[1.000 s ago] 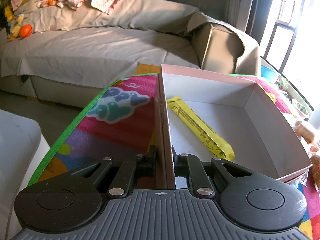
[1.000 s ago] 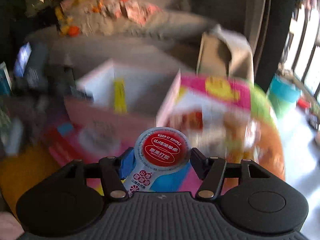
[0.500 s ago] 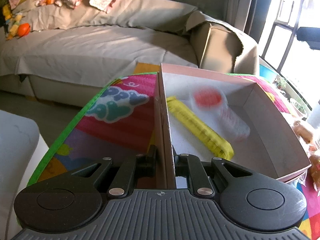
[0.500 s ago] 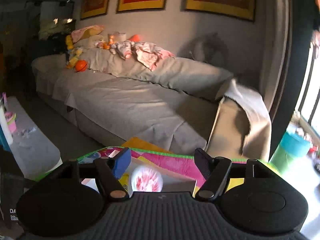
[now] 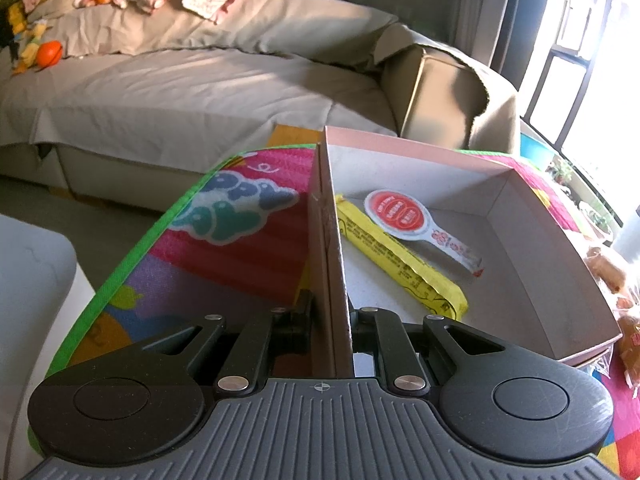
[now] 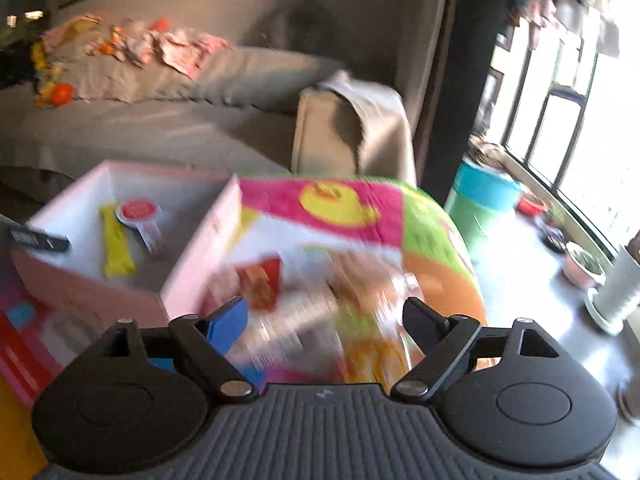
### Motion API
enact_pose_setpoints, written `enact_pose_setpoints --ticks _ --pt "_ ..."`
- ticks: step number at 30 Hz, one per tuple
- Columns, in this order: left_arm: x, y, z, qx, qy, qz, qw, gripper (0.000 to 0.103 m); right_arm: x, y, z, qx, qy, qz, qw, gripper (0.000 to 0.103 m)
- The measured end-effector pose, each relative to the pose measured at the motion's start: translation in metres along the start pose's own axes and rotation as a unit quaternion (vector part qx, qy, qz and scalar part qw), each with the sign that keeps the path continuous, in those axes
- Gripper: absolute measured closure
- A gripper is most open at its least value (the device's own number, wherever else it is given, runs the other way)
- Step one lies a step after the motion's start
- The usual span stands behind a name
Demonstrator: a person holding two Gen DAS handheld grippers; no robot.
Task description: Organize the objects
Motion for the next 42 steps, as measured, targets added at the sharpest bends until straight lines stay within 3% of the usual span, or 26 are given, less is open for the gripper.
enact_pose_setpoints --ticks 7,14,18,25,28,33,42 --pt "0.0 0.001 0.0 -0.001 0.0 0.001 1.0 0.089 0.013 0.02 -0.011 0.051 0.002 0.026 0.998 0.017" --pt "0.0 0.001 0.0 -0.001 0.0 0.001 1.0 0.089 0.016 0.015 0.003 0.099 -0.035 0.016 0.994 0.016" --pt "0.0 0.001 0.001 0.0 -0.001 0.001 1.0 0.089 0.03 0.006 0.009 0.151 -0.068 0.021 0.986 0.042" --pt "0.0 0.001 0.0 -0.001 -0.001 0.001 1.0 0.089 0.063 -0.004 0.02 0.2 -0.099 0.042 0.974 0.047" --pt "0.0 0.001 0.0 -0.001 0.0 0.001 1.0 0.089 0.069 -0.005 0.025 0.194 -0.095 0.047 0.975 0.046" --pt "0.001 0.002 0.0 -0.001 0.0 0.001 1.0 0.089 0.062 0.005 0.03 0.182 -0.108 0.063 0.975 0.064" --pt "0.0 0.004 0.001 -0.003 0.003 0.001 1.0 0.088 0.027 0.031 0.024 0.146 -0.088 0.087 0.982 0.07"
Point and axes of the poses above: each gripper's, at about its wrist camera, not at the fingertips, and x roughly the way its jaws point, z to its left, y to its underside, the point moved 10 cm from there along x, roughly the way its jaws point, and after that the axes turned 6 degrees about -x, right-handed, at the moved point
